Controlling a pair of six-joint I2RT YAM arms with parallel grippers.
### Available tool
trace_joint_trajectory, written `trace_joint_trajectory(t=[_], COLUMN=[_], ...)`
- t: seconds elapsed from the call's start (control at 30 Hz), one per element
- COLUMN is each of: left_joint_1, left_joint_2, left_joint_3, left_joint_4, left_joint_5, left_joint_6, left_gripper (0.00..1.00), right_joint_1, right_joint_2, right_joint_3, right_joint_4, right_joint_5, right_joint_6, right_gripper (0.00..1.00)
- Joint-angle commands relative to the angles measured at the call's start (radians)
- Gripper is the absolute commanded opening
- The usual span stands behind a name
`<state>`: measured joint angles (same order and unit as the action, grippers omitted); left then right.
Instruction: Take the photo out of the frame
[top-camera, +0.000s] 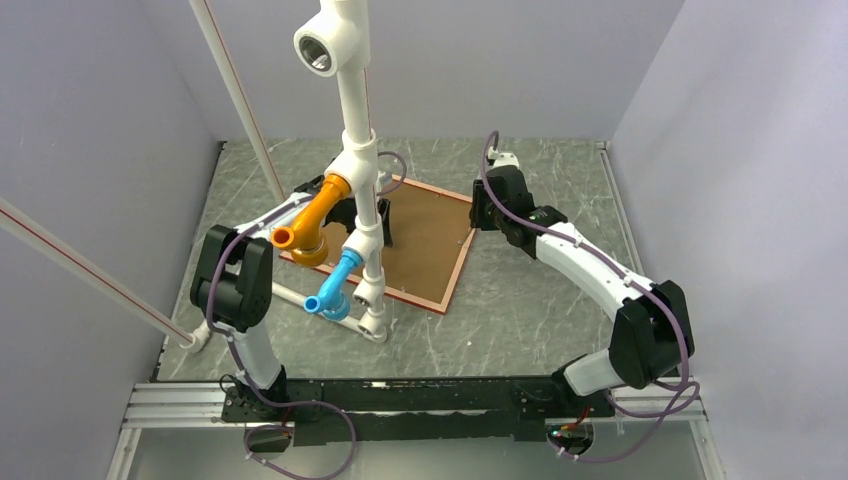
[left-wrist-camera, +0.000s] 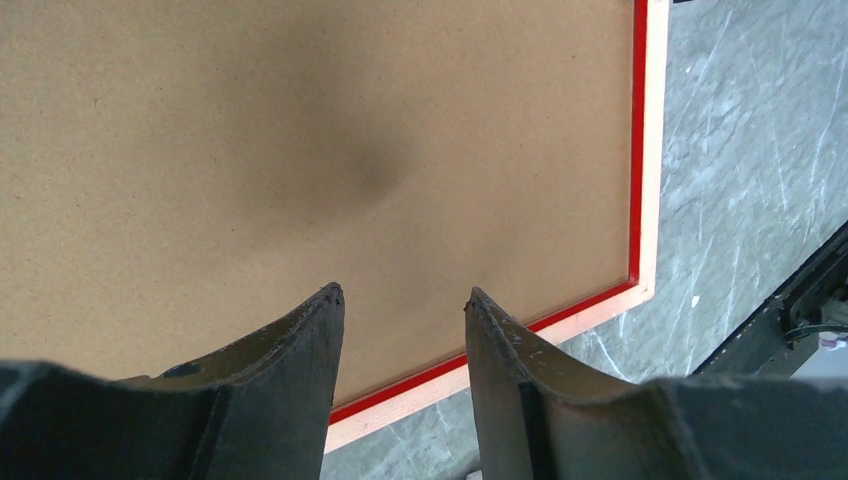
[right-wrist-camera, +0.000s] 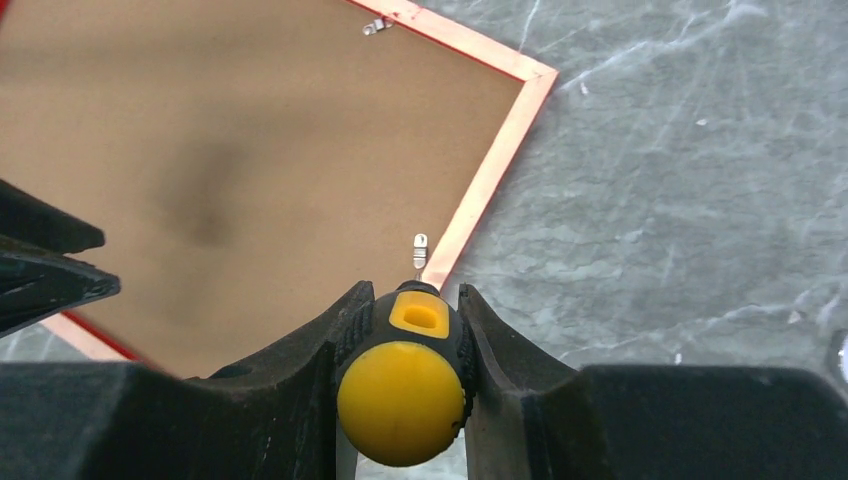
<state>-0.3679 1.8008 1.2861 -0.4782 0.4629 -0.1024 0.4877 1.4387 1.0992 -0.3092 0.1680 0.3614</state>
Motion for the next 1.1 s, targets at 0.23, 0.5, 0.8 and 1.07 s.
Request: trace_joint_trajectory(t=[0.23,0.5,0.8,1.07], left_joint_1=[0.000,0.002,0.002,0.001], left_joint_2=[0.019,0.041,0.075,0.074], left_joint_3=[0.062,0.063,0.079,0.079], left_joint_4=[-0.024,-0.019,-0.030,-0.030], left_joint_5=[-0.006,0.002,0.006,0.008], left_joint_6=[-0.022,-0.034,-0.039,-0.041], left_gripper=[0.51,0.50,0.49,0.49], right_joint_1=[0.003,0.005,0.012,0.021], right_joint_2=[0.041,0.067,0.082,0.108], right_joint_3=[0.069,0.068,0.084,0.081], right_joint_4=[0.085,0.123,0.128,0.089], right_joint_5=[0.065,0.038,0.049,0.055], right_joint_6=[-0.122,-0.126,-0.115,-0.104], right_gripper=[0.00,0.00,0.00,0.00])
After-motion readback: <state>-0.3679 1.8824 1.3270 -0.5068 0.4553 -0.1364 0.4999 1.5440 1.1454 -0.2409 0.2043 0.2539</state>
